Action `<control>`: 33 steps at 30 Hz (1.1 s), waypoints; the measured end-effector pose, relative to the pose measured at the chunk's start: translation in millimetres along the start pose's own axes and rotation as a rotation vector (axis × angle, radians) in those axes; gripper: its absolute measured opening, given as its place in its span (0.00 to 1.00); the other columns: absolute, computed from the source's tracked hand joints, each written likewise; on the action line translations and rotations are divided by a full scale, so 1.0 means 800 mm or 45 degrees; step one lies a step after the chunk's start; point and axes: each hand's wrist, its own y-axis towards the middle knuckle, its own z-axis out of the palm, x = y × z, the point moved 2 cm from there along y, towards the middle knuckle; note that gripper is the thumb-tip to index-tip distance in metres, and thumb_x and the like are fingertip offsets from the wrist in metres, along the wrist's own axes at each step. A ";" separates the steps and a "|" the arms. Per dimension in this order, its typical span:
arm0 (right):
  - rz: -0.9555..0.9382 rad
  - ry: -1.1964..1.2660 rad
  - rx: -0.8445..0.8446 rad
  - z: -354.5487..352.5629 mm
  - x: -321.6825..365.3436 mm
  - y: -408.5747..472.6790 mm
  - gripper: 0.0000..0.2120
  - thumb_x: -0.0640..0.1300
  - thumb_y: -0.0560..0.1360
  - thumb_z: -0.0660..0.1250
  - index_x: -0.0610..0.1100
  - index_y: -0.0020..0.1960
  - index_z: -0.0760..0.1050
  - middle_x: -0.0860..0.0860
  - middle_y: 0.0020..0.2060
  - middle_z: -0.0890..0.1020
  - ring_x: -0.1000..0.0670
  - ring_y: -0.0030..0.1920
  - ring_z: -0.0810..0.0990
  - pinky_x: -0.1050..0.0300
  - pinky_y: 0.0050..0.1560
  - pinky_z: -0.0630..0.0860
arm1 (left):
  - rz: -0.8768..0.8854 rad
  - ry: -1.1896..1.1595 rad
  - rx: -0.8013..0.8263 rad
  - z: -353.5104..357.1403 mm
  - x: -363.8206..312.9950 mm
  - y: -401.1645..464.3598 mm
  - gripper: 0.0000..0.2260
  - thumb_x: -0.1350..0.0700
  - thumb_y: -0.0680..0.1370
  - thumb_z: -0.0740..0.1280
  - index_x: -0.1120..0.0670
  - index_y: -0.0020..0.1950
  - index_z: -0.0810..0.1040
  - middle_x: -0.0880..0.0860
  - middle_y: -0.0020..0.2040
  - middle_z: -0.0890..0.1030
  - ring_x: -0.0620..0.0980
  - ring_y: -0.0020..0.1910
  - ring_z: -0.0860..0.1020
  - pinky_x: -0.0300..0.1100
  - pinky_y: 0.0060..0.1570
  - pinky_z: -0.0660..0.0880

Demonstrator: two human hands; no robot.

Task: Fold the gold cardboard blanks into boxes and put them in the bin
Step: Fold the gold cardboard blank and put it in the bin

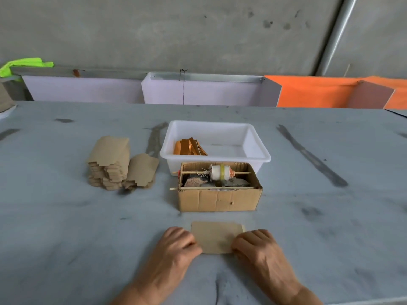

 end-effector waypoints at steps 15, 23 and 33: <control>0.876 0.290 0.107 0.020 0.006 -0.002 0.03 0.49 0.70 0.71 0.51 0.39 0.84 0.59 0.43 0.76 0.53 0.53 0.68 0.59 0.47 0.58 | -0.870 -0.322 0.201 0.025 0.005 0.004 0.03 0.53 0.72 0.72 0.50 0.38 0.83 0.40 0.45 0.72 0.43 0.53 0.70 0.38 0.55 0.61; 1.169 0.363 0.252 0.019 -0.006 0.004 0.04 0.49 0.67 0.72 0.49 0.38 0.82 0.59 0.42 0.77 0.53 0.53 0.67 0.58 0.47 0.59 | -1.119 -0.260 0.301 0.028 0.015 0.006 0.10 0.47 0.67 0.74 0.45 0.29 0.76 0.37 0.47 0.69 0.41 0.55 0.66 0.38 0.54 0.58; 1.222 0.315 0.351 0.023 -0.013 0.003 0.02 0.50 0.71 0.69 0.54 0.43 0.81 0.60 0.45 0.72 0.52 0.59 0.65 0.58 0.49 0.58 | -1.261 -0.240 0.288 0.025 0.018 0.009 0.13 0.43 0.65 0.75 0.44 0.29 0.73 0.38 0.48 0.68 0.41 0.56 0.65 0.38 0.50 0.56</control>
